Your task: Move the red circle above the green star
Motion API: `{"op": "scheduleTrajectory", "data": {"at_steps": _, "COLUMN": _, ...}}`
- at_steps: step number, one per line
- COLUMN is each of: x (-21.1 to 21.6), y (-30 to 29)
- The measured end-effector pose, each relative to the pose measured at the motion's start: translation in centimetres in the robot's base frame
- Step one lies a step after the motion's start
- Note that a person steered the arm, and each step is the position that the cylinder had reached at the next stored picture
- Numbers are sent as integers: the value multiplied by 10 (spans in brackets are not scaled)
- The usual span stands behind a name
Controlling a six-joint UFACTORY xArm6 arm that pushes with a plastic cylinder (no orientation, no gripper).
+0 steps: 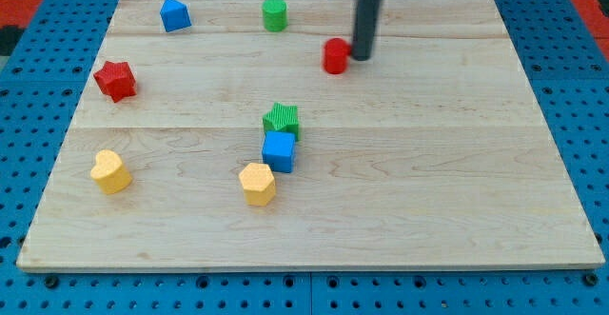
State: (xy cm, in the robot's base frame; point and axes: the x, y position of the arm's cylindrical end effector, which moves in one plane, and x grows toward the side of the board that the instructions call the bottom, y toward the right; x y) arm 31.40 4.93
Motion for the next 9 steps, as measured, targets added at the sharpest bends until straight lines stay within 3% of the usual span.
{"op": "scheduleTrajectory", "data": {"at_steps": 4, "x": -19, "y": -54}}
{"op": "scheduleTrajectory", "data": {"at_steps": 7, "x": 17, "y": -81}}
{"op": "scheduleTrajectory", "data": {"at_steps": 8, "x": 5, "y": -109}}
{"op": "scheduleTrajectory", "data": {"at_steps": 9, "x": 47, "y": -103}}
